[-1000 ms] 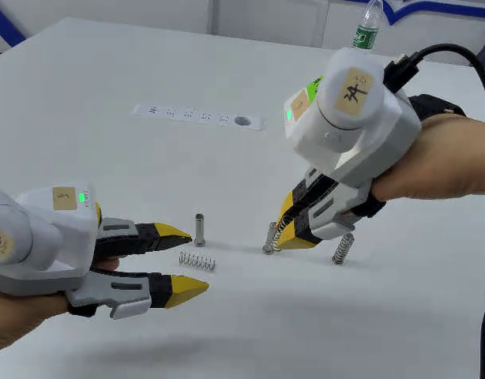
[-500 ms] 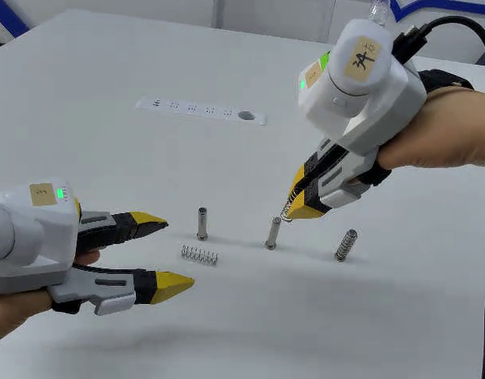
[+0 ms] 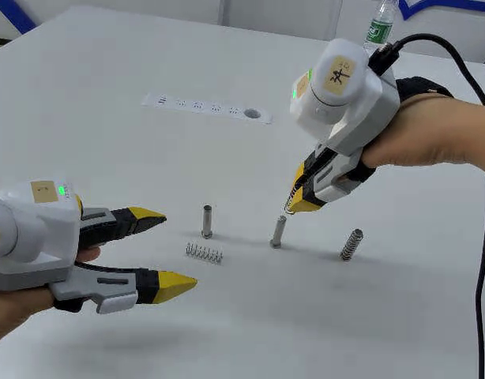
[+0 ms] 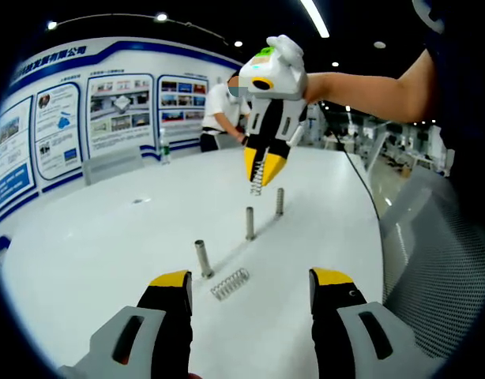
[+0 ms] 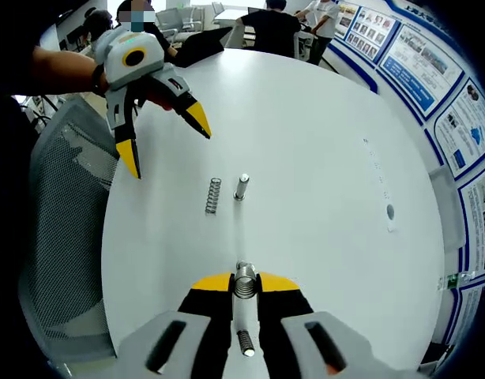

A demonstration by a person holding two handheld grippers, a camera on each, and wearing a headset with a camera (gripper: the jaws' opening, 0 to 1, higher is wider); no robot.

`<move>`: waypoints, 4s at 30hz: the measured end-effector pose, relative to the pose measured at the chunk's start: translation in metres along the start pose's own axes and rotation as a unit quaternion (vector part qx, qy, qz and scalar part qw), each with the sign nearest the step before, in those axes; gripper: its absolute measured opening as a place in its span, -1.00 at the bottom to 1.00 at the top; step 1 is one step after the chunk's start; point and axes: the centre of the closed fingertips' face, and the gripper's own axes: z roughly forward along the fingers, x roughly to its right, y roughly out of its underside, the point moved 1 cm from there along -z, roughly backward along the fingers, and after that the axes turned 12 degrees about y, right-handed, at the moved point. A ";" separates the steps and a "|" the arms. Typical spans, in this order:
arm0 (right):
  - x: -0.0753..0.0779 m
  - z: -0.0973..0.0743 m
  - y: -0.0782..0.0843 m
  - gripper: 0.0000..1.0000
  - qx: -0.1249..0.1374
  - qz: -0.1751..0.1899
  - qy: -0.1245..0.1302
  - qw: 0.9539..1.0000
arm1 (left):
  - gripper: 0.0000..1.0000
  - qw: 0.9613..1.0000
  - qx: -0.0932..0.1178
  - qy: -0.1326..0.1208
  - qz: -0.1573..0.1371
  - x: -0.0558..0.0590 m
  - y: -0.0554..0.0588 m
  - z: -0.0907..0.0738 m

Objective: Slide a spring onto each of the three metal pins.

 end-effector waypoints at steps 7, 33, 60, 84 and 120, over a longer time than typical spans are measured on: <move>0.004 0.014 0.003 -0.75 -0.004 0.006 -0.007 1.000 | 0.23 1.000 0.000 -0.003 -0.002 -0.001 0.000 -0.001; -0.010 0.048 0.015 -0.75 -0.037 0.013 -0.034 0.999 | 0.21 1.000 -0.004 -0.007 -0.003 -0.001 0.002 -0.004; -0.020 0.076 0.025 -0.66 -0.057 0.024 -0.039 0.997 | 0.20 1.000 -0.005 -0.009 -0.003 0.000 0.002 -0.005; -0.044 0.061 -0.038 -0.61 0.011 0.032 -0.041 0.999 | 0.20 1.000 -0.008 -0.010 0.003 0.000 0.001 -0.006; -0.076 0.094 -0.046 -0.77 0.000 0.029 -0.056 0.998 | 0.19 1.000 -0.015 -0.012 -0.001 0.001 0.007 -0.010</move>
